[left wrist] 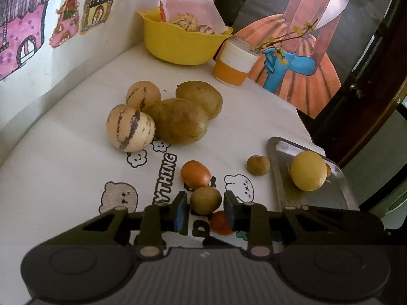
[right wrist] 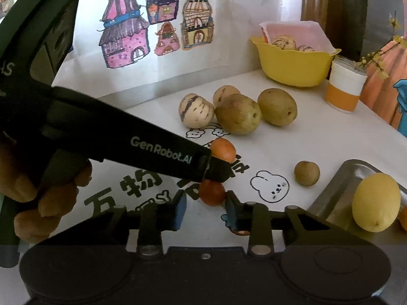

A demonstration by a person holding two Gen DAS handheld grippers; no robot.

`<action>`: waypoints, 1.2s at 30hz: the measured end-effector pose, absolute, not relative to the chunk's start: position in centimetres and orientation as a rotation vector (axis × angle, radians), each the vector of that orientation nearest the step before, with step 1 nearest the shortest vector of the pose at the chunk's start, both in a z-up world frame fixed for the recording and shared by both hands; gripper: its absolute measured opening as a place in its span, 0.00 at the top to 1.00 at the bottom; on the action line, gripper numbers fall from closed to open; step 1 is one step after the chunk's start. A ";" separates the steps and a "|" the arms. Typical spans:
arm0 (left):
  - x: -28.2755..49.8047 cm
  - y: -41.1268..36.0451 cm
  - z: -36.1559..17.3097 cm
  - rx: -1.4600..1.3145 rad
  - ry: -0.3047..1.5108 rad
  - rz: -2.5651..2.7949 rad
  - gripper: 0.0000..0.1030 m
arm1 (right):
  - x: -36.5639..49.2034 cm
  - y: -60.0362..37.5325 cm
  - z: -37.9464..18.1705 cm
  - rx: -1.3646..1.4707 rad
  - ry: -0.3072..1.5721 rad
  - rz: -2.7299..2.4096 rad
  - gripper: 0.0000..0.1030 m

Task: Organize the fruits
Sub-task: 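Grasp a small brown round fruit with the left tool while the right tool grasps a small red fruit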

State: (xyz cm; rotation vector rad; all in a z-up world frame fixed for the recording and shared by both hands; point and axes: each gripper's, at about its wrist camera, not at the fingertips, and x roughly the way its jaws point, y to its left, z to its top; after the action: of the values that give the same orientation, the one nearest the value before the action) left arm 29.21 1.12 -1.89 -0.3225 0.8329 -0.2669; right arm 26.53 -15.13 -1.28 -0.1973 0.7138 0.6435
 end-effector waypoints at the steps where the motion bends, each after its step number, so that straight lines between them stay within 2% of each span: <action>1: 29.3 1.1 -1.9 -0.322 0.836 -0.268 0.66 | 26.5 -15.2 -1.3 -0.195 0.714 0.641 0.70; 4: 29.7 0.8 -1.6 -0.294 0.855 -0.272 0.67 | 26.4 -15.2 -1.3 -0.195 0.709 0.632 0.72; 5: 29.8 0.8 -1.6 -0.296 0.864 -0.271 0.71 | 26.4 -15.2 -1.3 -0.197 0.707 0.630 0.73; 9: 29.9 1.4 -1.5 -0.351 0.886 -0.270 0.72 | 26.3 -15.3 -1.3 -0.193 0.704 0.626 0.78; 27: 27.7 2.4 0.4 -0.393 0.835 -0.235 0.72 | 24.1 -16.8 0.1 -0.138 0.663 0.634 0.82; 30: 27.7 2.4 0.6 -0.407 0.830 -0.226 0.72 | 24.1 -16.7 -0.1 -0.138 0.675 0.636 0.76; 31: 27.6 2.5 0.6 -0.412 0.830 -0.223 0.72 | 24.2 -16.6 -0.2 -0.138 0.680 0.634 0.70; 36: 27.3 3.1 0.3 -0.420 0.830 -0.201 0.72 | 26.0 -16.2 -0.8 -0.114 0.715 0.592 0.68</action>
State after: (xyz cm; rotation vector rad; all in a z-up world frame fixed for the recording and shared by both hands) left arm 27.29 3.06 0.28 -0.4205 0.8305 -0.2014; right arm 26.00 -16.19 -0.79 -0.1145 0.7145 0.5919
